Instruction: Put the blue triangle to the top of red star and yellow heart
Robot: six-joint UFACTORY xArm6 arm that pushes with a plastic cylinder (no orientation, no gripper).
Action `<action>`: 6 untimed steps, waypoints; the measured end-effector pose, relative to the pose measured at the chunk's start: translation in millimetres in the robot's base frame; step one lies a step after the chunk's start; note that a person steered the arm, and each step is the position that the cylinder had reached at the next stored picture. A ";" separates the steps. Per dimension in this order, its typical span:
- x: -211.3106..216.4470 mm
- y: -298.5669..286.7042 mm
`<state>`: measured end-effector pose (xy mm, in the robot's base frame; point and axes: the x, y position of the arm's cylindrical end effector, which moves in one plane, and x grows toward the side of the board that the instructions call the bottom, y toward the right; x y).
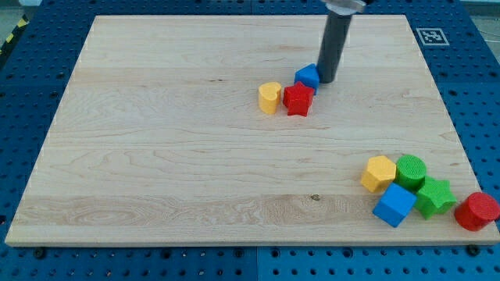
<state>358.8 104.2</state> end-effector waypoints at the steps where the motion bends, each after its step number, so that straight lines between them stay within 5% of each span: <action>1: -0.2 -14.1; 6: 7.4 -24.2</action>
